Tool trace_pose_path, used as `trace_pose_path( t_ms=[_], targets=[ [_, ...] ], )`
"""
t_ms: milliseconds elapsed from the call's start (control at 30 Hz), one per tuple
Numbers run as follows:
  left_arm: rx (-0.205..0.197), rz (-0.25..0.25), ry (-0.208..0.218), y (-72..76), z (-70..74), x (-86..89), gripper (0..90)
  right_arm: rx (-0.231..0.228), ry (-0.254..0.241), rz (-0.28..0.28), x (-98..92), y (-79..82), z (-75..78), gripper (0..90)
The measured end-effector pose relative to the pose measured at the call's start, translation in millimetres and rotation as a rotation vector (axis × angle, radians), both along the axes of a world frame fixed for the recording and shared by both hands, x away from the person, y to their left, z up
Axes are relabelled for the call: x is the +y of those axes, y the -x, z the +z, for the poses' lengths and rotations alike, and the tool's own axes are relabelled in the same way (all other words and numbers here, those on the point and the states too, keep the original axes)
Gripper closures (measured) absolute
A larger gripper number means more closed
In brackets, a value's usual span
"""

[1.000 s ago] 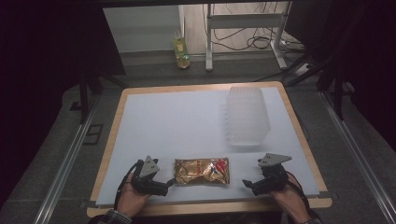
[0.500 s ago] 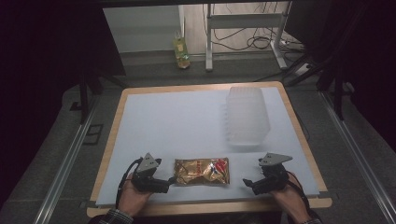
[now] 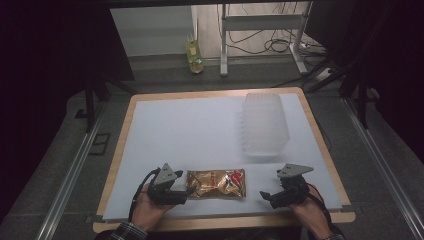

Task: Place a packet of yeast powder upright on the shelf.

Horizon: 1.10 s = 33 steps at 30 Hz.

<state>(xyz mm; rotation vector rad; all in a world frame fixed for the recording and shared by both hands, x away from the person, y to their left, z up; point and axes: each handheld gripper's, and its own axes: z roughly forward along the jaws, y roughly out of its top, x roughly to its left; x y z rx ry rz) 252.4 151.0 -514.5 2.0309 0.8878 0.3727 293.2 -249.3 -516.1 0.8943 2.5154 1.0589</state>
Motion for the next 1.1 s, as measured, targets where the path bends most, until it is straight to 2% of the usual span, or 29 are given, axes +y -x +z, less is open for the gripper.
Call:
trace_pose_path(
  t_ms=[100, 200, 367, 467, 500, 533, 667, 933, 967, 1033, 1100],
  targets=[
    [-0.008, -0.013, 0.011, -1.9, 2.0, -3.4, 38.2, 0.002, -0.001, 0.003, 0.2, 0.0, 0.1, 0.5],
    [-0.01, -0.011, 0.001, -4.3, 1.6, -7.1, 45.3, 0.003, -0.002, 0.003, 0.4, 0.1, 0.5, 0.6],
    [-0.022, -0.001, -0.01, -7.1, 1.0, -13.6, 65.9, 0.004, -0.003, 0.001, 0.4, 0.0, 0.6, 0.7],
    [-0.011, -0.019, -0.011, -9.1, -1.1, -17.6, 80.1, 0.007, 0.001, 0.002, 1.1, 0.1, 0.4, 0.8],
    [-0.005, -0.024, -0.012, -9.7, -2.0, -18.7, 80.1, 0.007, 0.001, 0.002, 1.1, 0.1, 0.4, 0.8],
    [-0.003, -0.029, -0.018, -10.2, -3.0, -20.0, 85.3, 0.007, 0.004, 0.004, 1.6, 0.3, 0.3, 0.8],
    [-0.003, -0.034, -0.028, -13.0, -6.0, -24.8, 89.2, 0.008, 0.008, 0.008, 2.7, 0.3, -0.2, 0.9],
    [0.04, -0.04, -0.013, -20.3, -18.0, -27.8, 89.5, 0.013, 0.015, 0.011, 4.7, 0.6, -0.9, 1.0],
    [0.036, -0.041, -0.02, -20.2, -18.5, -27.7, 89.5, 0.016, 0.015, 0.011, 5.1, 0.7, -1.0, 1.0],
    [0.013, -0.037, -0.065, -19.1, -18.6, -28.8, 89.6, 0.018, 0.017, 0.012, 5.5, 0.7, -1.2, 1.0],
    [0.003, -0.032, -0.074, -17.3, -19.7, -28.6, 89.7, 0.018, 0.02, 0.015, 6.2, 1.0, -1.2, 1.0]
  ],
)
